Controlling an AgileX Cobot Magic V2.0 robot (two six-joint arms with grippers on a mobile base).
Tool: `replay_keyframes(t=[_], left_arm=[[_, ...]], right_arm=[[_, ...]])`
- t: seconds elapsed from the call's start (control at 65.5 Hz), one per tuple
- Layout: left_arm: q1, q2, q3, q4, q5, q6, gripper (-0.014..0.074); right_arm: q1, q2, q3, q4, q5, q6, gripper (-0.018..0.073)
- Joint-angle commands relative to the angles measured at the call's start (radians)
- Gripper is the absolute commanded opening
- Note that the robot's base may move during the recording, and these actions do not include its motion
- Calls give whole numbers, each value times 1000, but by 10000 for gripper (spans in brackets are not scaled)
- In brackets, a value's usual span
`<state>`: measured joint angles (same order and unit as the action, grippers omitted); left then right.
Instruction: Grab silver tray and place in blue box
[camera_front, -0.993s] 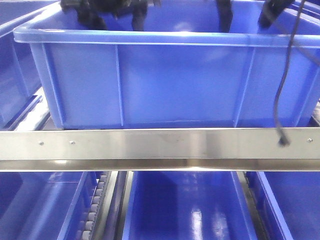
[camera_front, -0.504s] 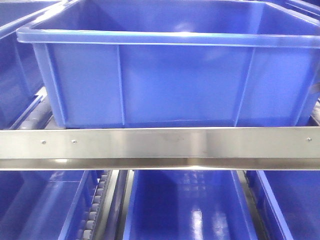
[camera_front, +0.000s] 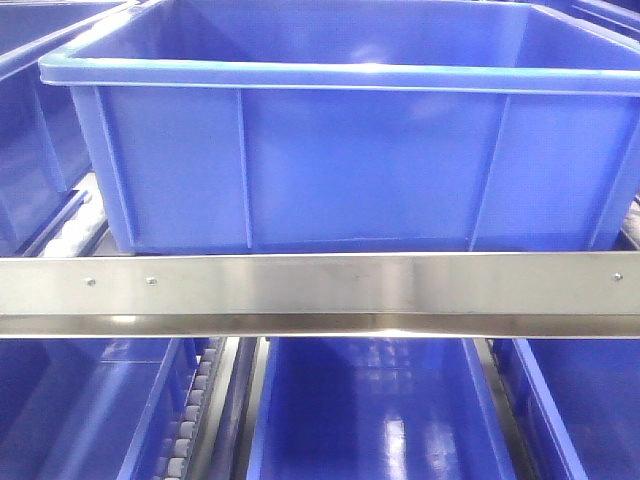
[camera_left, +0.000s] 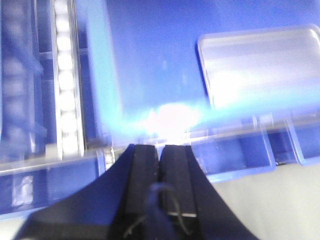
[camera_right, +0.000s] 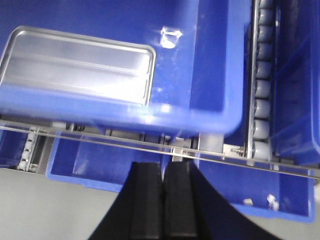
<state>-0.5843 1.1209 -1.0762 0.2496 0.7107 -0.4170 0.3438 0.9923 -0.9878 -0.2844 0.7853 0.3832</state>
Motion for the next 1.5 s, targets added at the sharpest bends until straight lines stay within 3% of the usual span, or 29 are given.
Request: replay_keyframes(t=[0.0,0.183,0.473,1.084,1.191,1.344,1.481], left_arm=[[-4,-125,96,8,-169,1,-97],[-4,-343,319,32,-321,3,-98],[-4,-615,442,37,-331,3,-98],[-4,-640,442,37,-331,3,-98],[13,-646,442,-50,-313,7,-98],[121,-712,496,-183,-353,231,-98],[300,-853,651,-346,-447,435,-98]], right_arm=[[0,-118,86,-33,-162,-10,59],[0,-330,288,-38,-316,-11,59],[0,-630,413,-91,-449,-11,59],[0,-666,413,-92,-495,-11,59],[0,-666,413,-92,-495,-11,59],[0,-666,413,-92,-494,-11,59],[0,-666,413,-92,-494,-11,59]])
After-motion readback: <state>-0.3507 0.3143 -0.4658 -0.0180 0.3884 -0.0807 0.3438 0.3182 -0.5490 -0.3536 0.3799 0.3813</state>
